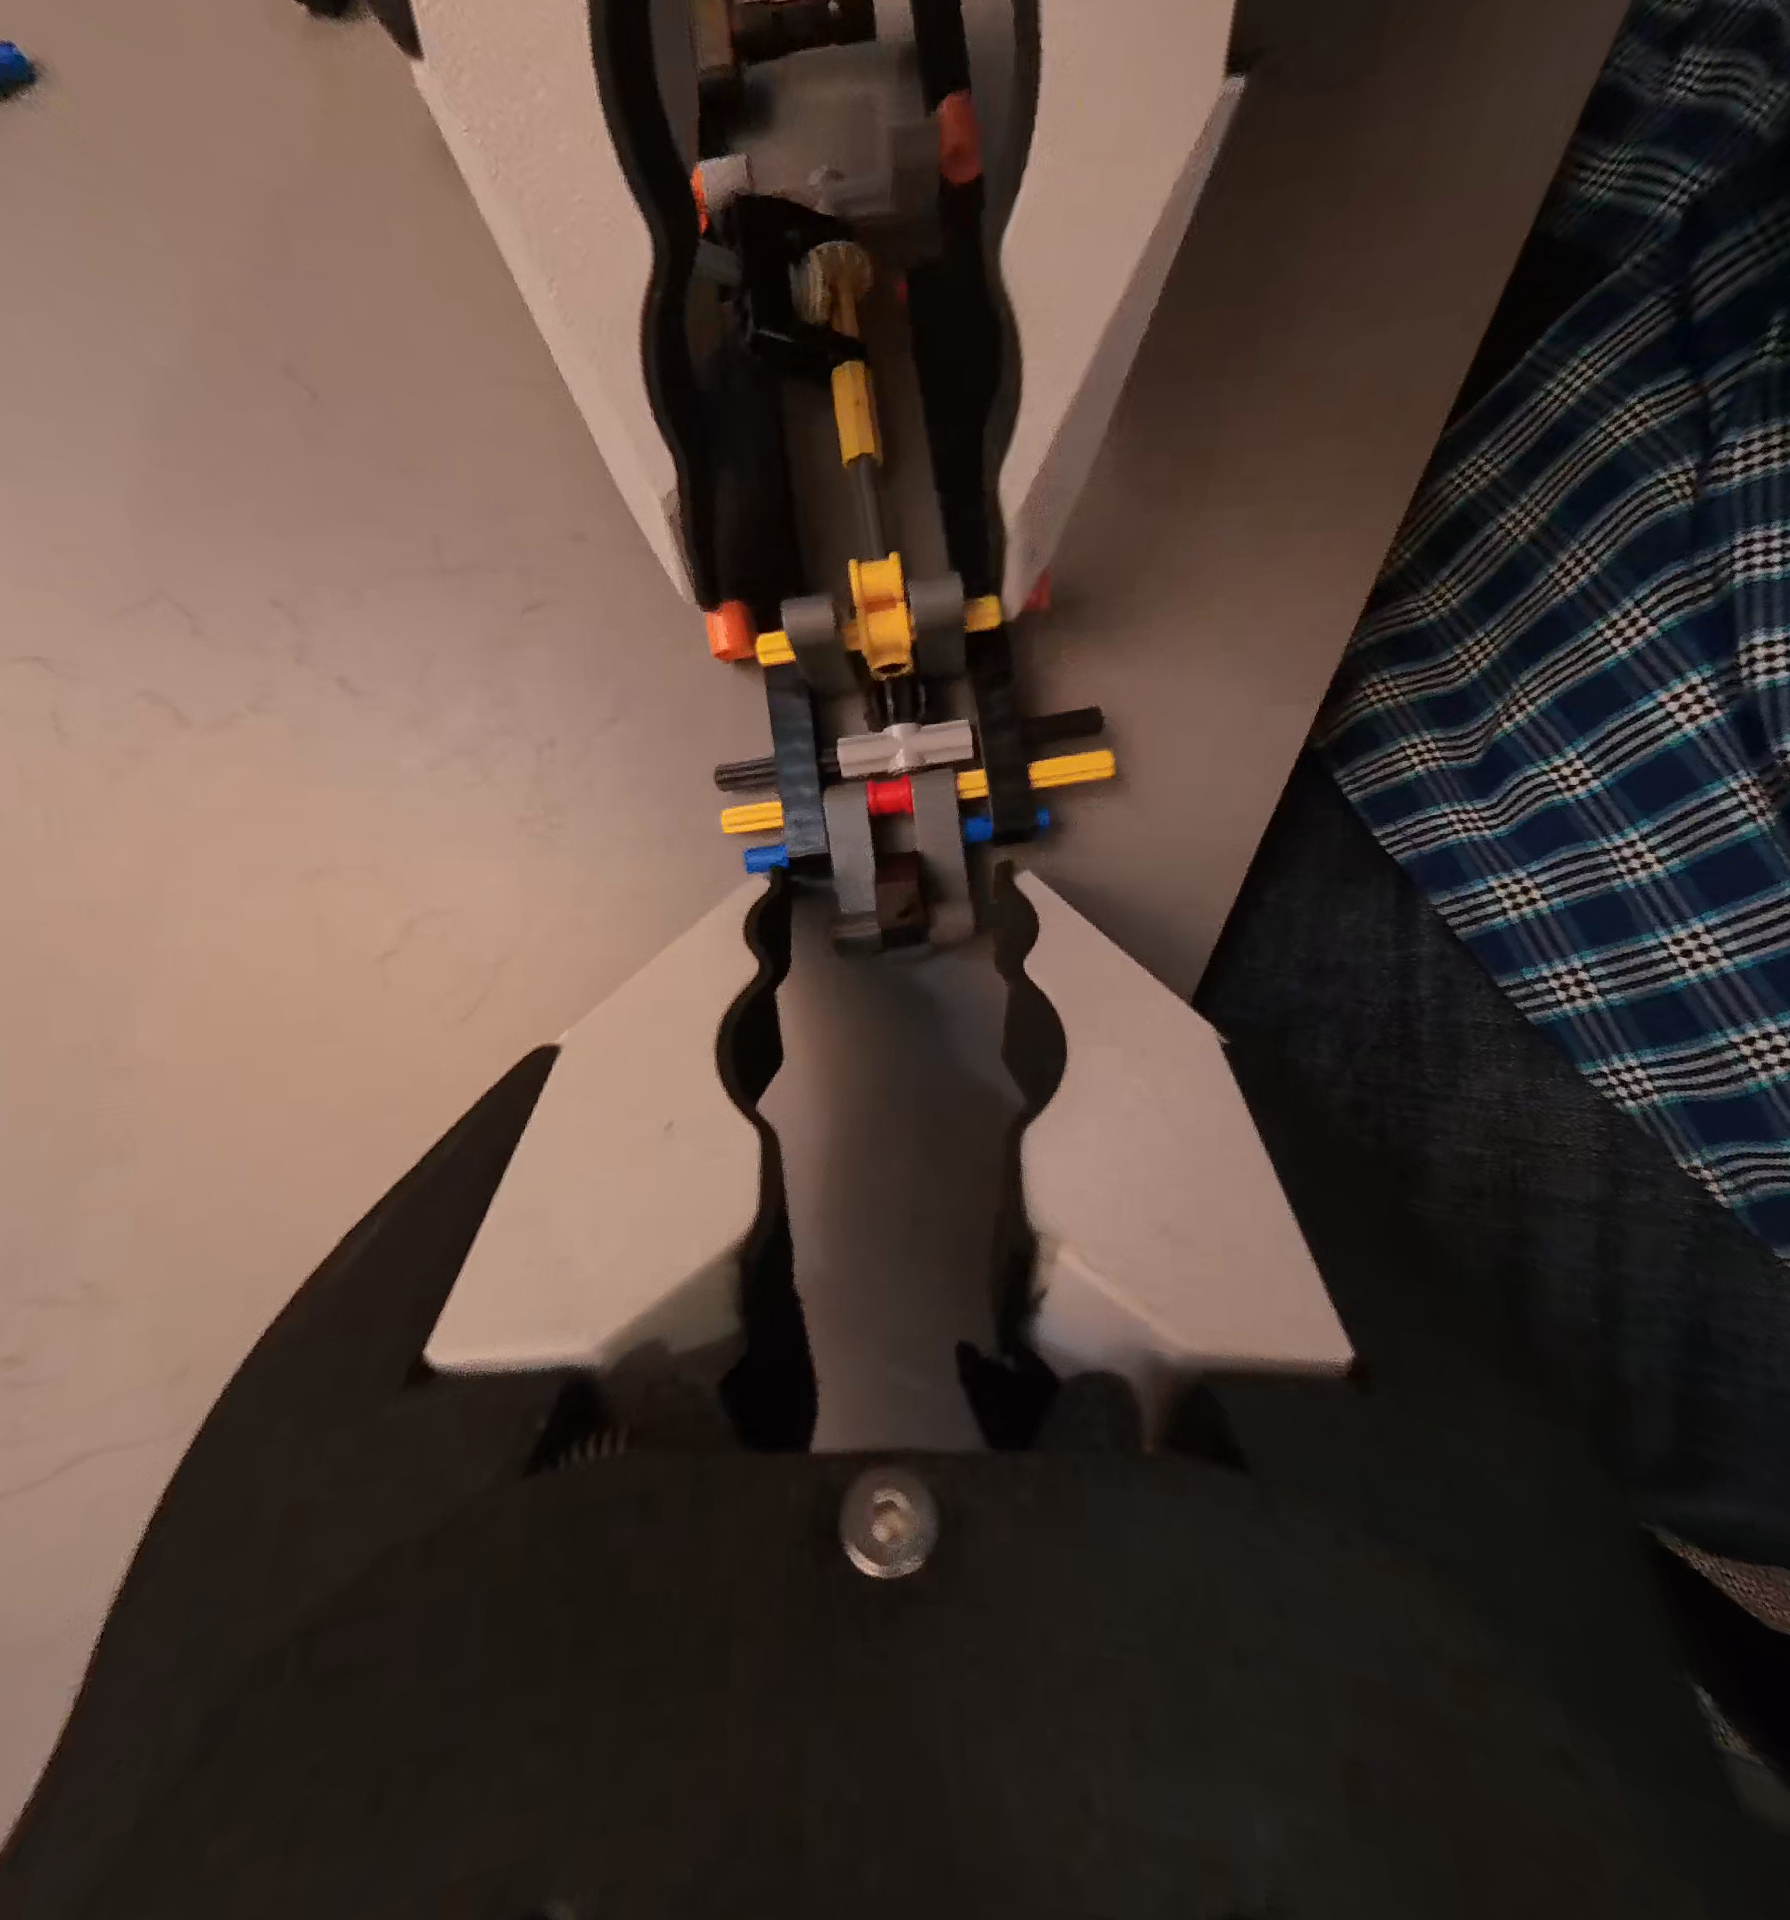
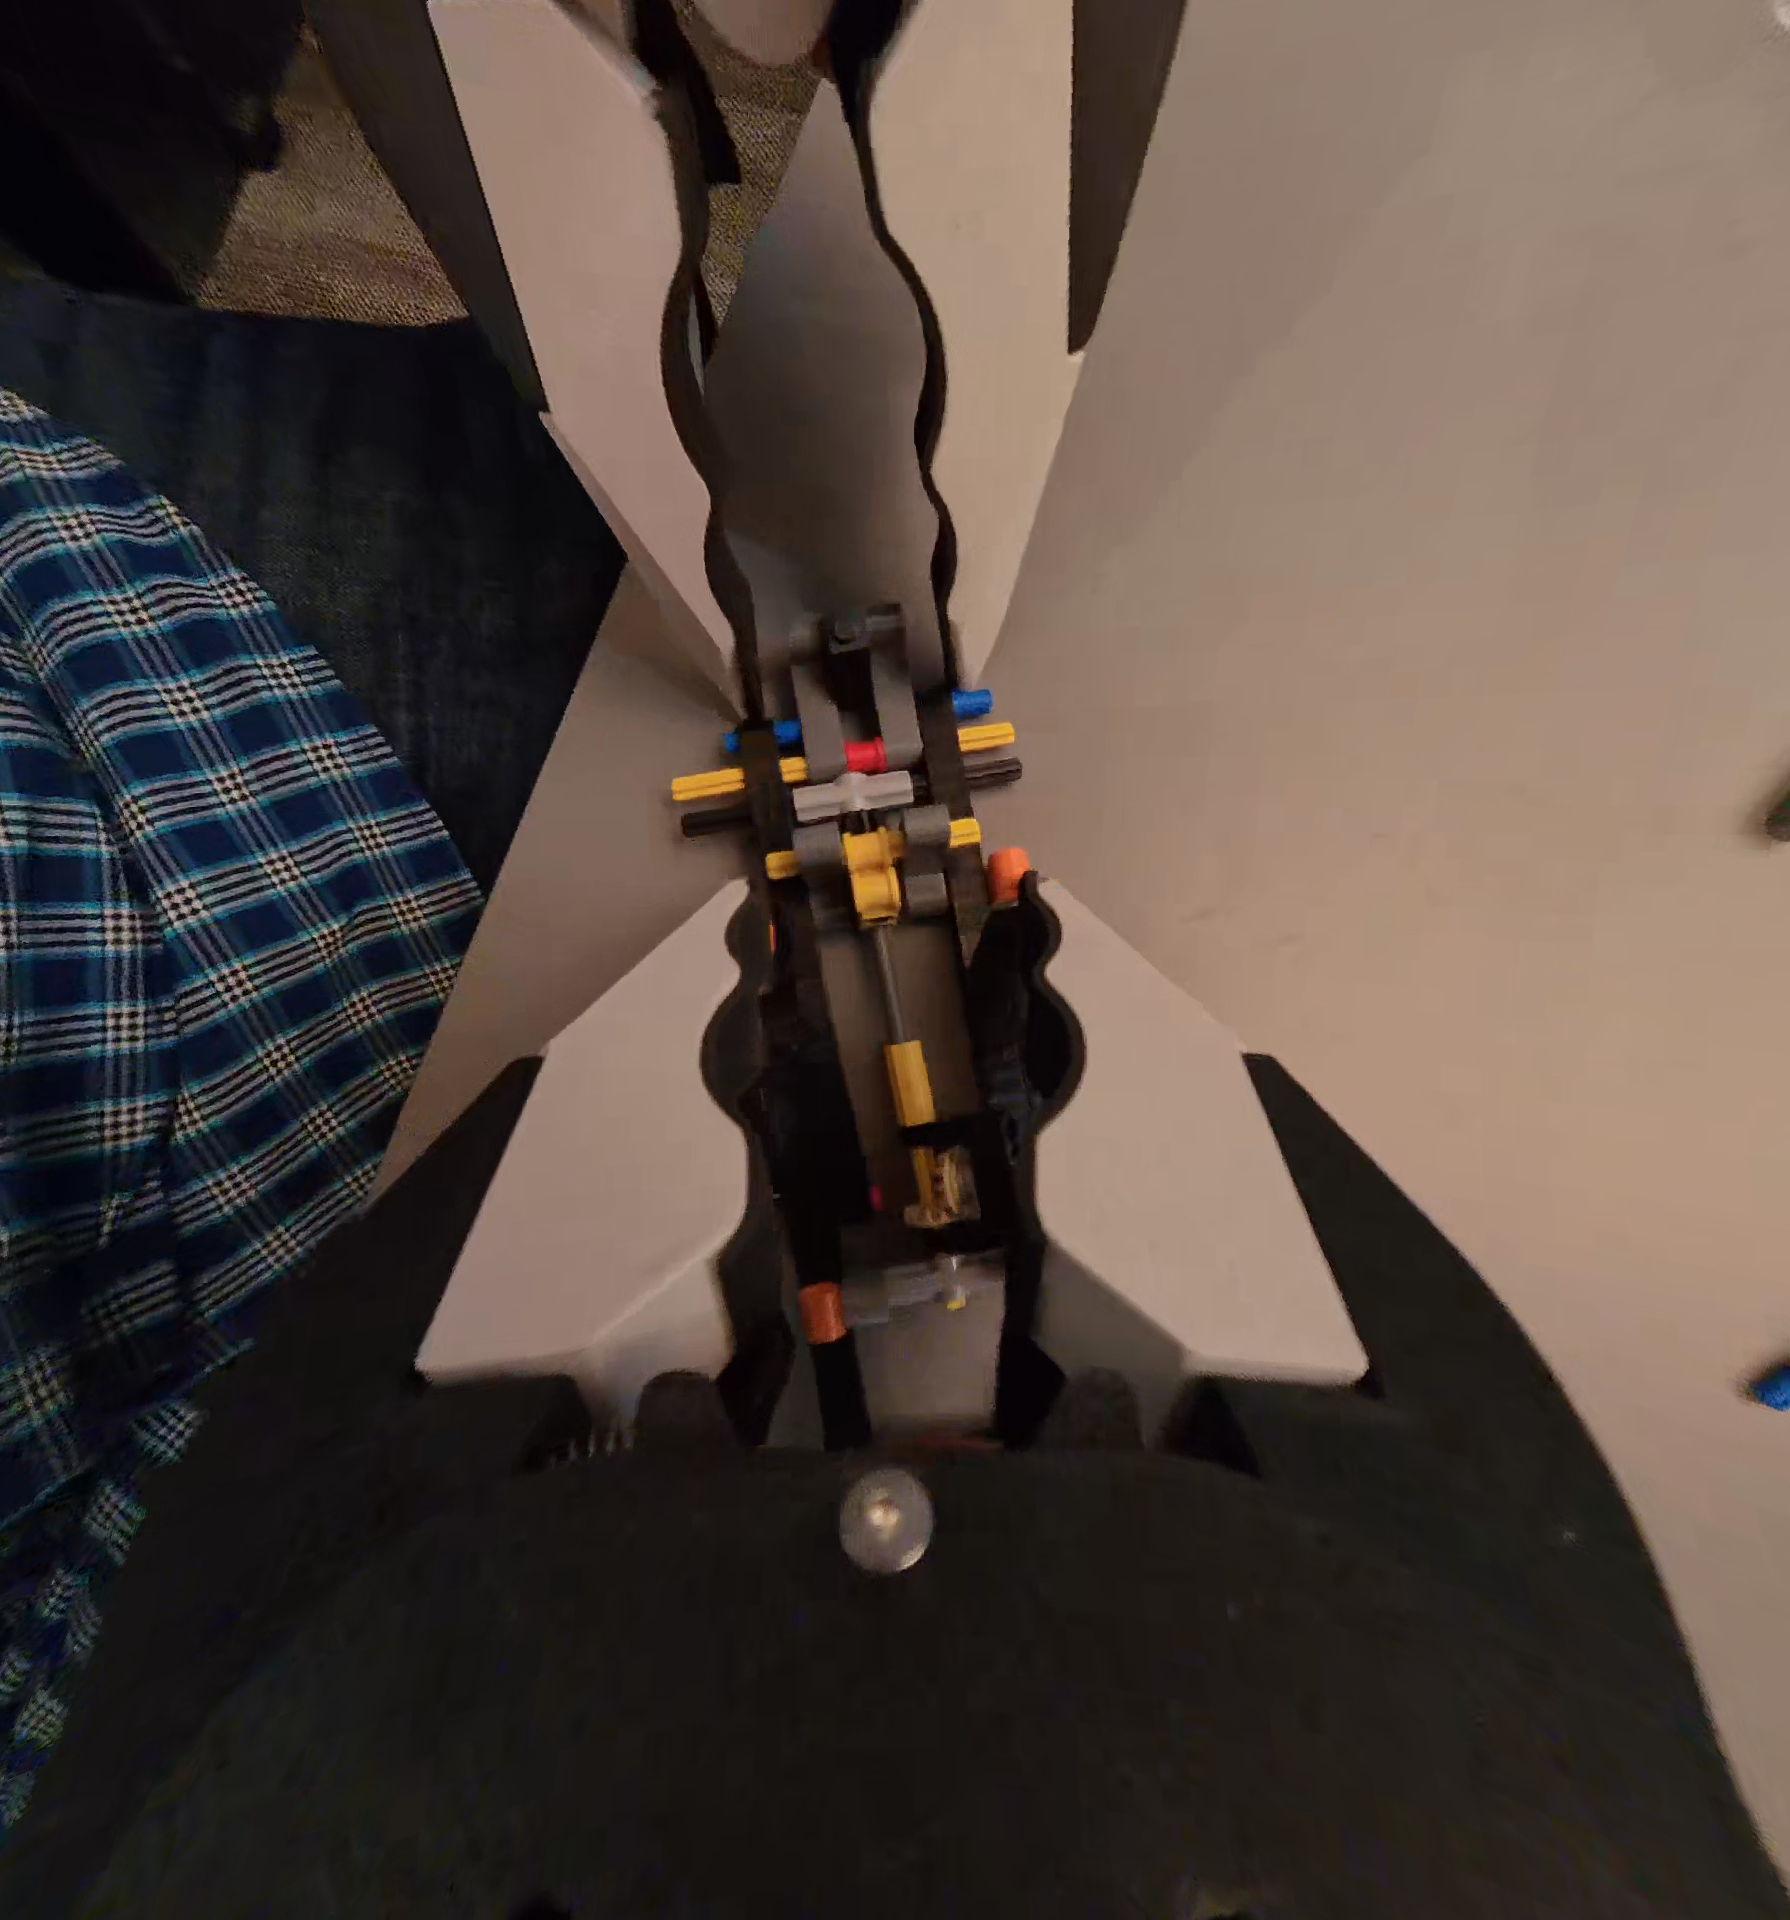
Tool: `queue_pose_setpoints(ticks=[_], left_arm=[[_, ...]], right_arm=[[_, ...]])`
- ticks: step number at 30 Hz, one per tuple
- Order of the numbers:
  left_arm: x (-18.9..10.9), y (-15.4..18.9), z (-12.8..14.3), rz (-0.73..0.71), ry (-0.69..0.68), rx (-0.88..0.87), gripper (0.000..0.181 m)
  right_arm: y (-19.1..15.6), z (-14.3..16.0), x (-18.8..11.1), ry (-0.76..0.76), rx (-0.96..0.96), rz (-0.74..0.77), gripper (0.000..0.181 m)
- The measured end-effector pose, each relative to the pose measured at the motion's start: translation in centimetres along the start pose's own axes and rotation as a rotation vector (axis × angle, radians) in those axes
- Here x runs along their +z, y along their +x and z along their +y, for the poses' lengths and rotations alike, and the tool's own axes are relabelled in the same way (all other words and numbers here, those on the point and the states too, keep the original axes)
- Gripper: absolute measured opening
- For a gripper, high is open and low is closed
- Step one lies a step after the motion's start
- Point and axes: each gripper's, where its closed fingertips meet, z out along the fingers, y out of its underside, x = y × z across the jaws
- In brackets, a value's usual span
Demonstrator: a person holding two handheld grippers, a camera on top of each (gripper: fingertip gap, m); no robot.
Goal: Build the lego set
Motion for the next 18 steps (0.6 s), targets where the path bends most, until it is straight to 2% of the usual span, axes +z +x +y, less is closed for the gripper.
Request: queue_pose_setpoints(ticks=[3, 7, 16, 18], left_arm=[[0.01, -0.12, -0.03, 0.001, 0.002, 0.003, 0.034], [-0.04, 0.43, -0.08, 0.032, 0.014, -0.007, 0.045], [0.29, 0.69, -0.68, 0.021, 0.046, -0.035, 0.050], [0.36, 0.65, -0.79, 0.016, 0.054, -0.034, 0.045]], right_arm=[[0.11, 0.06, 0.02, 0.000, -0.004, -0.015, 0.045], [0.18, 0.12, 0.01, 0.001, -0.010, -0.015, 0.046], [-0.08, 0.48, 0.32, -0.007, -0.015, -0.026, 0.053], [-0.25, 0.76, 0.64, -0.027, -0.022, -0.026, 0.055]])
